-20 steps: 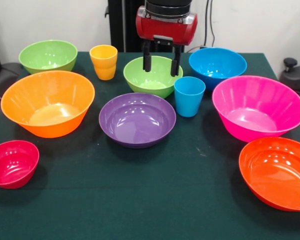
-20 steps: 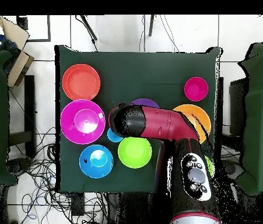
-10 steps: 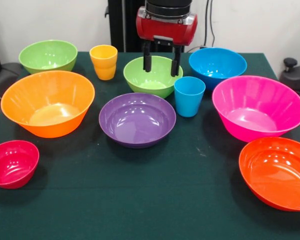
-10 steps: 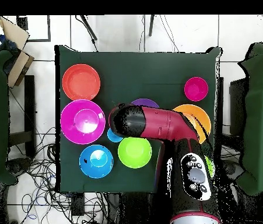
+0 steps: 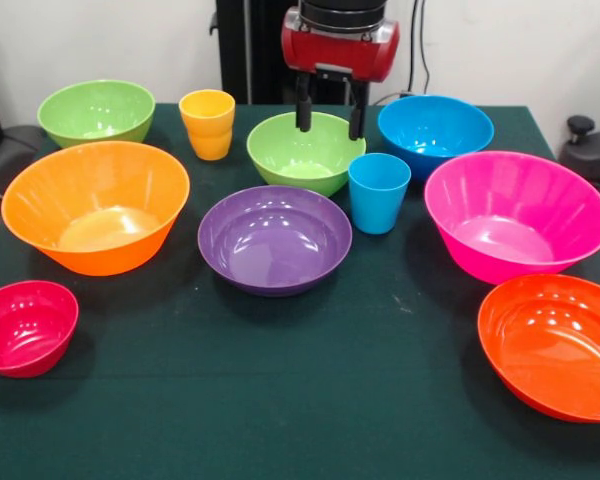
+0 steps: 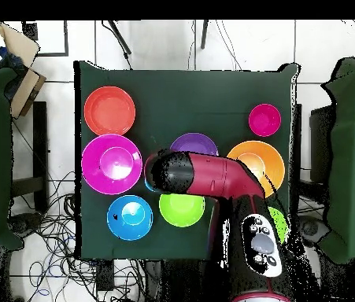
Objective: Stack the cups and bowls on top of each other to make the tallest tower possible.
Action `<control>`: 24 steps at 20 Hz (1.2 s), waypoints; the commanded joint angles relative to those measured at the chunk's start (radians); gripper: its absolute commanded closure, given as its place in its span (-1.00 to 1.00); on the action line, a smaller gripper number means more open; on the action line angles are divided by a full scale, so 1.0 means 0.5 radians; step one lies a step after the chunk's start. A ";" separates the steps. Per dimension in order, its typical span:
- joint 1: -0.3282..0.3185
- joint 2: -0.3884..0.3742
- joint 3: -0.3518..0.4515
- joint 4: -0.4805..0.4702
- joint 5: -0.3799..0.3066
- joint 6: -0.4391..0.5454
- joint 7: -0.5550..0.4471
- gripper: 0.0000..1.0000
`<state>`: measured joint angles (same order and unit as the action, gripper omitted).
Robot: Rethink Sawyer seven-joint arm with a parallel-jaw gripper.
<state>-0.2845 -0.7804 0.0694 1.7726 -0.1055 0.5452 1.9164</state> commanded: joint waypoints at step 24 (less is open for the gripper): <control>-0.165 0.071 0.614 0.301 -0.928 -0.284 -0.447 -1.00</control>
<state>-0.3267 -0.7848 0.1991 1.9395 -0.4833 0.3750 1.9164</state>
